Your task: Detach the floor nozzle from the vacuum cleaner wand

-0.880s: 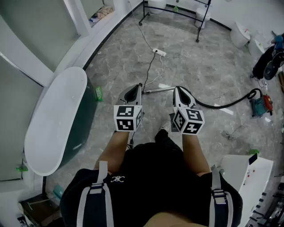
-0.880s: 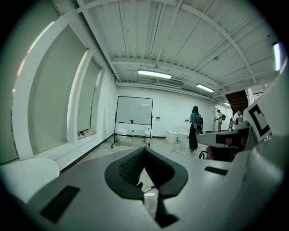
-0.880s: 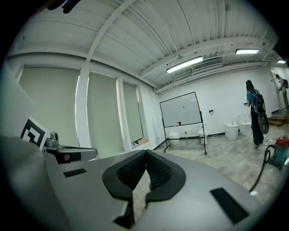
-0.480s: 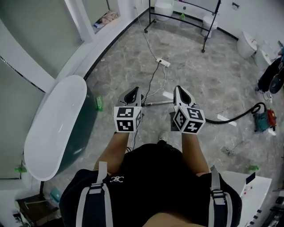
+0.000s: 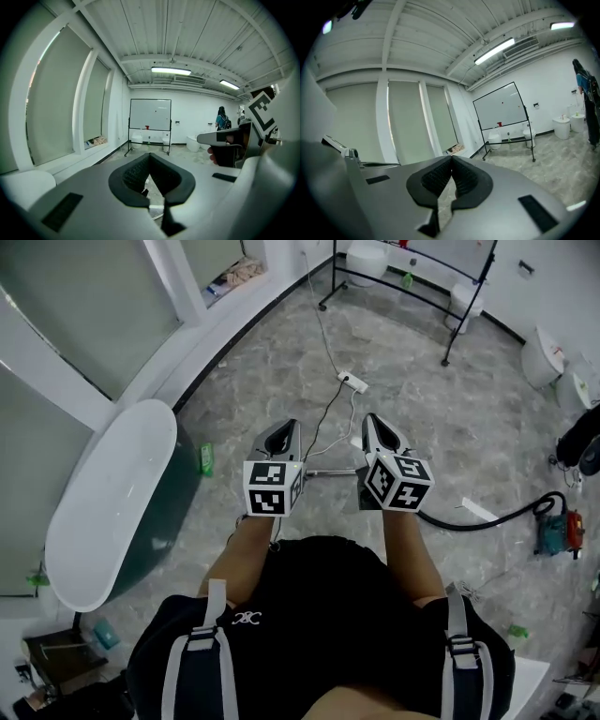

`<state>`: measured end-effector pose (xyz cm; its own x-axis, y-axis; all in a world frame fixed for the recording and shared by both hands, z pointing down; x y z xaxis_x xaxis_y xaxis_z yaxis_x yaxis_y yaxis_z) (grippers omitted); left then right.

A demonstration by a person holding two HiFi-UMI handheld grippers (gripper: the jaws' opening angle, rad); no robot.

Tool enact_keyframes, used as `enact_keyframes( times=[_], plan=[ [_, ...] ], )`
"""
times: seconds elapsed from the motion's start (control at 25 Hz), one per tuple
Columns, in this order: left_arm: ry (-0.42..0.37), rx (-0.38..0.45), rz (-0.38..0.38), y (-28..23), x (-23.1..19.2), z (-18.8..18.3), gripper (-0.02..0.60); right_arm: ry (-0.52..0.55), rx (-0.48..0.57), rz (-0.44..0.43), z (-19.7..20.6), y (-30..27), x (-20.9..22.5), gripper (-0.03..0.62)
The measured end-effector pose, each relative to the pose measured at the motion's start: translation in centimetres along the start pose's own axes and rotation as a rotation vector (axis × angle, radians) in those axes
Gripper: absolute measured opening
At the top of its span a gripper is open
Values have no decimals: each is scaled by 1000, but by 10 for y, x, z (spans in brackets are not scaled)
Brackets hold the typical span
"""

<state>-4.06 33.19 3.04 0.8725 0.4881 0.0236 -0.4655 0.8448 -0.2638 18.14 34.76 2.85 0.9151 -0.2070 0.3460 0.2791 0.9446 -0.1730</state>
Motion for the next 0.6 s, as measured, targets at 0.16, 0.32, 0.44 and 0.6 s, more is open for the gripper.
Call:
enact_keyframes(
  times=[0.16, 0.32, 0.44, 0.6],
  plan=[
    [36, -39, -42, -23, -13, 6, 2, -33, -35, -34, -5, -33, 13, 12],
    [59, -62, -57, -39, -24, 8, 2, -39, -59, -46, -4, -55, 18, 12],
    [70, -76, -52, -53, -32, 12, 2, -42, -86, -40, 2, -72, 20, 12],
    [71, -81, -23, -81, -53, 18, 2, -32, -98, -28, 9, -100, 19, 13]
  ],
)
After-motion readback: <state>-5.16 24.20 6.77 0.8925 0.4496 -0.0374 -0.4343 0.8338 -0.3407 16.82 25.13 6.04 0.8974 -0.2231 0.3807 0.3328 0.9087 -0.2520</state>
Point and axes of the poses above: the fingertips, and each gripper's own axes: y backward along the fingers, x to its right, z out of its underside, the point moved 10 cm from there along y, backward along the fingers, and after that the axes turned 3 degrees about -y, right-handed, at the moved point
